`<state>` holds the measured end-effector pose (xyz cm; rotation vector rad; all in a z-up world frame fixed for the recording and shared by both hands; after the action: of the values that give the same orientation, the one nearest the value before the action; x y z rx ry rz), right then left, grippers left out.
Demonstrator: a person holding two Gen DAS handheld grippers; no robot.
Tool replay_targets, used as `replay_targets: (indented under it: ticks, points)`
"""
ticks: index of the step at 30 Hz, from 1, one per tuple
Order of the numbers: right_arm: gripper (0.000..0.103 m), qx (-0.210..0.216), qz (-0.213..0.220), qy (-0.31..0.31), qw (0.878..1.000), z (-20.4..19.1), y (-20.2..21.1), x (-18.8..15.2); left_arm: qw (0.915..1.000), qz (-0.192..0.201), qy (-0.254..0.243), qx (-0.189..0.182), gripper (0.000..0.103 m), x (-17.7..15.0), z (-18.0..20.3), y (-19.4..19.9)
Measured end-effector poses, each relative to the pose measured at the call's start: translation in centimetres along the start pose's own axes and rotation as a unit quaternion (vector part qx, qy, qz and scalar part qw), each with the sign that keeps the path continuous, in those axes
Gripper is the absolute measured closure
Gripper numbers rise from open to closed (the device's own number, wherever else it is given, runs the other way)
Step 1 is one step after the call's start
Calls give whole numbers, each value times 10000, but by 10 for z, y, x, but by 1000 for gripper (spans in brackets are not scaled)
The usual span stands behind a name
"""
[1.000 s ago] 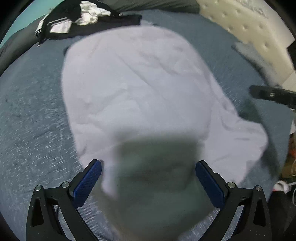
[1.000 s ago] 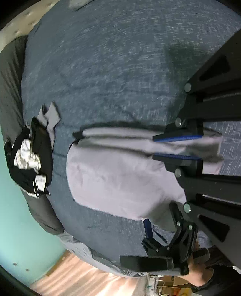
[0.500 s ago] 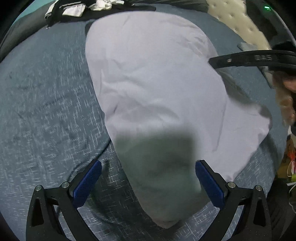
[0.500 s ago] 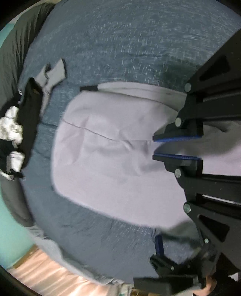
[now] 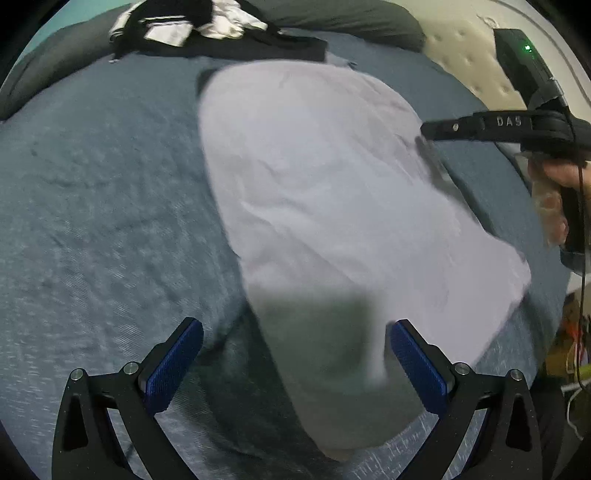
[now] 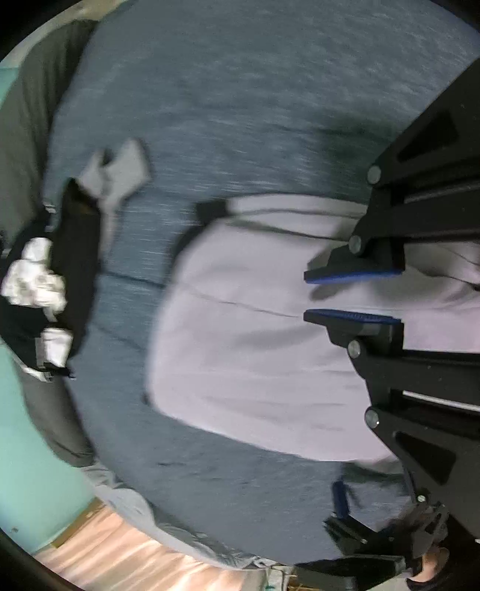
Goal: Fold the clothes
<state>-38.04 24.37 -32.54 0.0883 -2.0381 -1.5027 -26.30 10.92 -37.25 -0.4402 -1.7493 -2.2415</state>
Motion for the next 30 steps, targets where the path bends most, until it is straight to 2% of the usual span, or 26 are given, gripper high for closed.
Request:
replay_targets:
  ticks: [2,5,11,15,17,18,22,23,26,30]
  points:
    - [91,-102,40,56,9999,0,-5,15,10000,-27,5,87,0,6,-6,-3]
    - [91,-380,-242,53,9990,4,-27,22,9998,-123,-13,136,0,12,-24,-11]
    - [92,-544,-804,-28,9953,21,-79,6,9996,-261,-41,96,0,17,-27,-31]
    - [92,-659,-939,163,9933,19,-86,0,9994,-319,-91,77,0,22,-29,-38]
    - [92,-746,-917,47,9930,17,-77,7,9993,-342,-111,59,0,26,-30,-39]
    - [92,-741,-841,27,9937,15,-68,14,9994,-333,-113,47,0,28,-31,-37]
    - [92,-243,-209,89,9994,-15,-34,46,9998,-212,9,-65,0,39,-39,-26]
    - [92,-150,-182,188,9995,-25,-34,52,9998,-164,57,-70,0,43,-43,-23]
    - [92,-51,-330,398,9986,-44,-48,57,9997,-15,246,-23,0,56,-57,-15]
    - [92,-215,-717,439,9962,-49,-81,49,9996,-69,220,168,0,67,-73,-24]
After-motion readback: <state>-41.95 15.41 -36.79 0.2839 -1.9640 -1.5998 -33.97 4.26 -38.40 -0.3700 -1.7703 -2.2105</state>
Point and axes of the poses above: each gripper's, at about its wrist camera, not at the fingertips, and y roughly against the way its jaws point, z to its right, x to its top, the point moved 8 cm from there along -y, roughly the way its jaws point, and after that the axes turned 3 degrees about -x, right-handed, at the moved point
